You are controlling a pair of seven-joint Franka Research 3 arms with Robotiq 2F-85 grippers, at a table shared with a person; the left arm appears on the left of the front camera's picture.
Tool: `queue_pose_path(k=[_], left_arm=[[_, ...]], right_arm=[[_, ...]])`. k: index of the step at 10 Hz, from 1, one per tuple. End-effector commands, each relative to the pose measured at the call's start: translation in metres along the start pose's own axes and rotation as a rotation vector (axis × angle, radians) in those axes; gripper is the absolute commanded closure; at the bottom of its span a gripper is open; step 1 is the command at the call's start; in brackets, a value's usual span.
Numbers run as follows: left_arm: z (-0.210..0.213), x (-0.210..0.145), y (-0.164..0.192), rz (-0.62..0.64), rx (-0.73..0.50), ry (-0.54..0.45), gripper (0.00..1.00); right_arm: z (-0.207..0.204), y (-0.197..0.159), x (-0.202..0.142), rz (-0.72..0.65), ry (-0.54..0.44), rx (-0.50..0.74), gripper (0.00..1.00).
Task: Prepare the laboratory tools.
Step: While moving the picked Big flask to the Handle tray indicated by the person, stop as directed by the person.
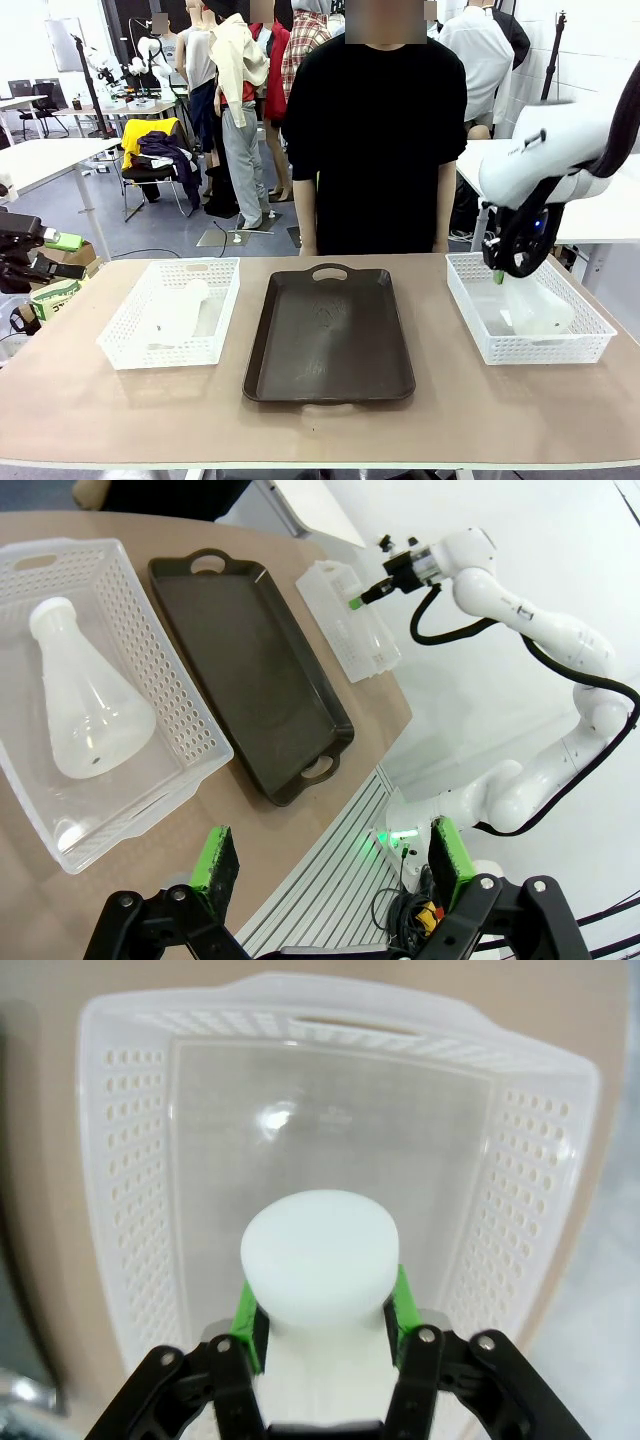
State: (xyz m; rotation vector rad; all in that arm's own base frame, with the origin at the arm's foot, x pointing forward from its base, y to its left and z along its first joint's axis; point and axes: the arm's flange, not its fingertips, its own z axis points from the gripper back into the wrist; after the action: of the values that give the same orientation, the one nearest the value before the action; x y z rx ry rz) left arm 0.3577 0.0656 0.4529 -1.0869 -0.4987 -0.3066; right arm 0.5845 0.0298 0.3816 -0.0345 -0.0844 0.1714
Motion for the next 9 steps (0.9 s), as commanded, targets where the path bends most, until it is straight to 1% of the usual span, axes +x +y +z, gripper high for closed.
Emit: queue_pose_path(k=[1,2,4,7,9], left_arm=[[0.0,0.001,0.0,-0.017,-0.016,-0.018,0.0],[0.0,0.001,0.0,-0.017,-0.016,-0.018,0.0],[0.0,0.001,0.0,-0.017,-0.016,-0.018,0.0],[0.0,0.001,0.0,-0.017,-0.016,-0.018,0.0],[0.0,0.001,0.0,-0.017,-0.016,-0.018,0.0]], right_arm=[[0.032,-0.008,0.0,-0.008,-0.003,0.039,1.0],[0.044,-0.008,-0.001,-0.012,-0.006,0.042,1.0],[0.056,-0.006,-0.001,0.0,-0.021,0.042,1.0],[0.06,-0.004,-0.004,0.007,0.001,0.022,1.0],[0.075,-0.007,-0.011,0.001,0.015,0.023,1.0]])
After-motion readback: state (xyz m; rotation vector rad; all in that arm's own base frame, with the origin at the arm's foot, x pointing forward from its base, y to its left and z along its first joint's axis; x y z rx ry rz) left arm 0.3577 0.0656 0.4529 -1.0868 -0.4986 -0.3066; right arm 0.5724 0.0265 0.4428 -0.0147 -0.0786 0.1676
